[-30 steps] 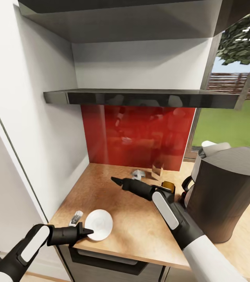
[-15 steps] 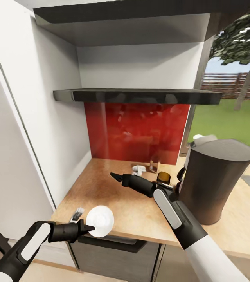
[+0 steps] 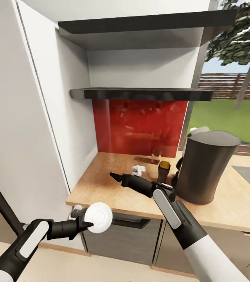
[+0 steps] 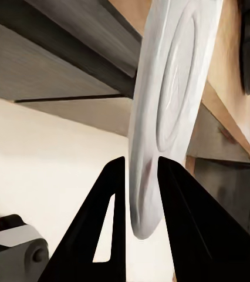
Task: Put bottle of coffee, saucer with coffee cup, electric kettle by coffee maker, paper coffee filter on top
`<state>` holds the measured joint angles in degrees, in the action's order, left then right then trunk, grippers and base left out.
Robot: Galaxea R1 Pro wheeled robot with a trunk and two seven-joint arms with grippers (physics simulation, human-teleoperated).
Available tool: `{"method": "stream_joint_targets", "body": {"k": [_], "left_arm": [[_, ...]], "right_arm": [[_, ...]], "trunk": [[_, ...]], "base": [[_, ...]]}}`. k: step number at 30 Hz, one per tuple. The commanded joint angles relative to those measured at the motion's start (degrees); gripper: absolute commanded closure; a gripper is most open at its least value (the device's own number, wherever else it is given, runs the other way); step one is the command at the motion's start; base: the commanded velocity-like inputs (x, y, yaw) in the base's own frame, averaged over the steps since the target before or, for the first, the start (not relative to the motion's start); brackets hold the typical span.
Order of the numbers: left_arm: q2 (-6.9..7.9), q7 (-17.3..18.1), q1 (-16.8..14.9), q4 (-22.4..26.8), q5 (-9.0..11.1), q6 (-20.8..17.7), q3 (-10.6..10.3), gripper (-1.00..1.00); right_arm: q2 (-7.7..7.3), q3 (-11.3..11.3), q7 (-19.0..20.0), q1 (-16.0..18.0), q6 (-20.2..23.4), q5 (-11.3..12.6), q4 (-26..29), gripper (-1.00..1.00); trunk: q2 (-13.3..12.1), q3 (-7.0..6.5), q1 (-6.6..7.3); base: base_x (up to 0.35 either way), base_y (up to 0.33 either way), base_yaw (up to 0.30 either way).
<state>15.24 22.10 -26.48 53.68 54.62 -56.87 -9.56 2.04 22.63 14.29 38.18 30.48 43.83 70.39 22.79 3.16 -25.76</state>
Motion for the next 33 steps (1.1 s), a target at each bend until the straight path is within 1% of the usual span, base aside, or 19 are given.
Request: {"method": "stream_joint_targets", "body": {"k": [1, 4, 7, 11, 12, 13, 15, 16, 17, 18, 20, 22, 23, 24, 27, 29, 31, 32, 33], "left_arm": [[0.07, 0.4, -0.1, 0.0, -0.5, 0.0, 0.3, 1.0], [0.26, 0.8, -0.2, 0.4, -0.5, 0.0, 1.7, 1.0], [1.05, 1.7, 0.0, 1.4, -0.5, -0.2, 3.0, 1.0], [4.16, 2.2, 0.1, 4.0, -0.4, -0.8, 4.4, 1.0], [4.55, 2.2, 0.2, 4.4, -0.3, -0.9, 4.8, 1.0], [5.31, 2.3, 0.3, 5.4, 0.0, -1.0, 5.6, 1.0], [6.67, 2.3, 0.5, 7.2, 1.3, -1.1, 7.6, 1.0], [7.34, 2.3, 0.7, 7.8, 2.1, -1.1, 8.5, 1.0], [7.97, 2.3, 1.0, 8.2, 3.0, -1.2, 9.1, 1.0], [8.23, 2.4, 1.2, 8.4, 3.4, -1.2, 9.3, 1.0], [9.04, 2.5, 2.0, 8.7, 4.6, -1.2, 9.8, 1.0], [9.55, 2.6, 2.3, 8.9, 5.1, -1.2, 10.1, 1.0], [9.88, 2.7, 2.4, 8.9, 5.3, -1.2, 10.1, 1.0], [10.08, 2.7, 2.5, 8.9, 5.4, -1.2, 10.2, 1.0], [11.15, 3.5, 2.5, 9.0, 6.1, -1.2, 10.2, 1.0], [11.49, 4.3, 2.6, 9.0, 6.3, -1.2, 10.2, 1.0], [11.64, 4.7, 2.6, 9.0, 6.3, -1.2, 10.3, 1.0], [11.66, 4.8, 2.6, 9.0, 6.3, -1.2, 10.3, 1.0], [11.69, 4.9, 2.6, 9.0, 6.4, -1.2, 10.3, 1.0]], "right_arm": [[0.0, 0.0, 0.0, 0.1, 0.3, 0.2, 0.0, -1.0], [-0.1, 0.0, 0.0, 0.1, 0.4, 0.2, 0.2, -1.0], [-0.24, 0.0, 0.1, 0.1, 0.4, 0.2, 0.0, -1.0], [-0.97, 0.1, 0.1, -0.2, 0.6, -0.1, -2.8, -1.0], [-1.15, 0.1, 0.1, -0.2, 0.6, -0.2, -3.2, -1.0], [-1.69, 0.4, 0.1, -0.3, 0.8, -0.2, -4.0, -1.0], [-3.64, 1.7, 0.1, -0.4, 1.4, -0.2, -5.0, -1.0], [-4.9, 3.0, 0.1, -0.5, 1.7, -0.2, -5.5, -1.0], [-6.16, 4.9, 0.1, -0.8, 1.9, -0.2, -5.8, -1.0], [-6.72, 6.0, 0.1, -1.0, 1.9, -0.2, -5.9, -1.0], [-8.73, 10.3, 0.1, -1.7, 2.1, -0.2, -6.3, -1.0], [-10.33, 13.5, 0.1, -2.4, 2.2, -0.1, -6.5, -1.0], [-10.86, 14.7, 0.1, -2.9, 2.2, -0.1, -6.5, -1.0], [-11.06, 15.4, 0.1, -3.1, 2.2, -0.1, -6.6, -1.0], [-11.71, 19.5, 0.1, -5.0, 2.2, -0.2, -6.6, -1.0], [-11.87, 23.0, 0.1, -6.3, 2.2, -0.3, -6.7, -1.0], [-11.93, 27.3, 0.1, -7.3, 2.2, -0.3, -7.0, -1.0], [-11.94, 28.4, 0.1, -7.5, 2.2, -0.3, -7.1, -1.0], [-11.95, 30.9, 0.1, -7.8, 2.1, -0.3, -7.4, -1.0]], "trunk": [[0.1, 0.14, -0.02], [0.1, 0.14, -0.02], [0.1, 0.14, -0.02], [0.1, 0.14, -0.02], [0.1, 0.14, -0.02], [0.1, 0.14, -0.02], [0.1, 0.14, -0.02], [0.1, 0.14, -0.02], [0.1, 0.14, -0.02], [0.1, 0.14, -0.02], [0.1, 0.14, -0.02], [0.1, 0.14, -0.02], [0.1, 0.14, -0.02], [0.1, 0.14, -0.02], [0.1, 0.14, -0.02], [0.1, 0.14, -0.02], [0.1, 0.14, -0.02], [0.1, 0.14, -0.02], [0.1, 0.14, -0.02]], "base": [[-0.111, 0.055, 0.0], [-0.048, 0.024, 0.0], [-0.014, 0.007, 0.0], [-0.004, 0.002, 0.0], [-0.001, 0.001, 0.0], [0.0, 0.0, 0.0], [0.0, 0.0, 0.0], [0.0, 0.0, 0.0], [0.0, 0.0, 0.0], [0.0, 0.0, 0.0], [0.0, 0.0, 0.0], [0.0, 0.0, 0.0], [0.0, 0.0, 0.0], [0.0, 0.0, 0.0], [0.0, 0.0, 0.0], [0.0, 0.0, 0.0], [0.0, 0.0, 0.0], [0.0, 0.0, 0.0], [0.0, 0.0, 0.0]]}}
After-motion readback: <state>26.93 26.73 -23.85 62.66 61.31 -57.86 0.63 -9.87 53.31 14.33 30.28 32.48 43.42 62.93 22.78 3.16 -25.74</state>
